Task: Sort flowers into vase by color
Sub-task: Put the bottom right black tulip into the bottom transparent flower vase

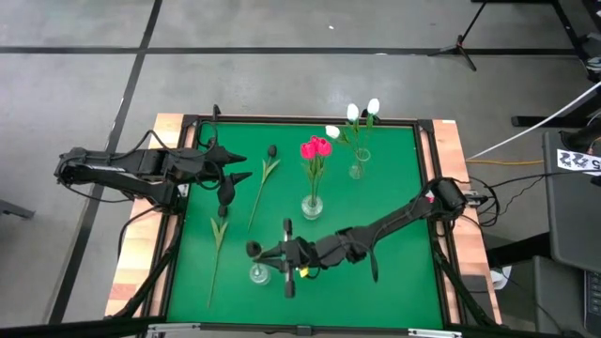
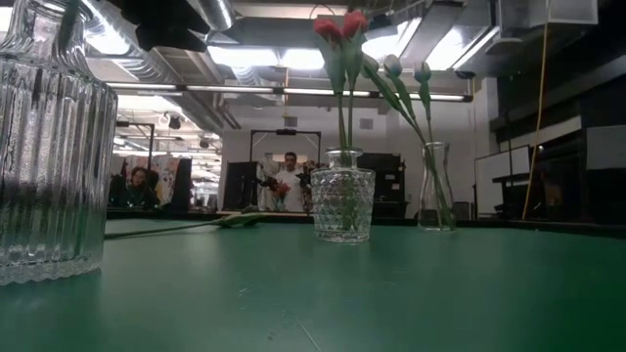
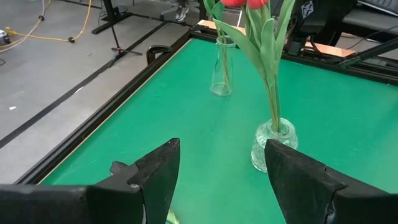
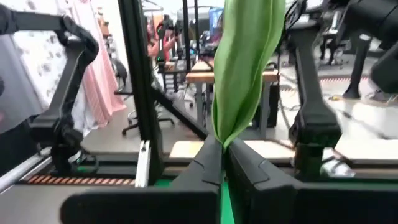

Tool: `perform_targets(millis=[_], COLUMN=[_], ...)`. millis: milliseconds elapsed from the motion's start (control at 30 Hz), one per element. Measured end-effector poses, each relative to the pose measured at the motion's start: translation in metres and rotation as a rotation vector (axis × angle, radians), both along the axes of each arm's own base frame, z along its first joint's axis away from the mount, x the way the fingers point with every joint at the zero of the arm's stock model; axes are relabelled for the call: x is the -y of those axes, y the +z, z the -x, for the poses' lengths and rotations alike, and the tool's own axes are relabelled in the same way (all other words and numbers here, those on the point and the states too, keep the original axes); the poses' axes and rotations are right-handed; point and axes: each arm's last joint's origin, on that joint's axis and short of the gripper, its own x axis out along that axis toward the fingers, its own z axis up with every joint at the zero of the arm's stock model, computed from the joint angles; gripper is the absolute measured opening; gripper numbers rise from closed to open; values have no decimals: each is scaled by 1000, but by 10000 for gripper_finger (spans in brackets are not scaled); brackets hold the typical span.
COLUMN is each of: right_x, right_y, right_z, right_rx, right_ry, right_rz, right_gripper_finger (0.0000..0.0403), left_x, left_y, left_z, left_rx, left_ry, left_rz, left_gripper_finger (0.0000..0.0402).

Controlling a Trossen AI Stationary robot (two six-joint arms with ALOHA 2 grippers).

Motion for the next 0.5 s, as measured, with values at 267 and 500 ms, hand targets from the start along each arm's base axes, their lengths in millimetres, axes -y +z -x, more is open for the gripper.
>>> perform_targets(millis=[267,500], right_x=[4,6], right_y=[-10,-15], right_z=[0,0], right_rx=[-31,-48], right_ry=[4,57], right_rz=[-15,-2], right_gripper_finger=[52,73], left_x=[0,0], left_y=[0,0], left_z=[0,0], left_rx=[-1,-2], left_ry=[1,16], left_rz=[0,-9], left_gripper_finger=[230,230])
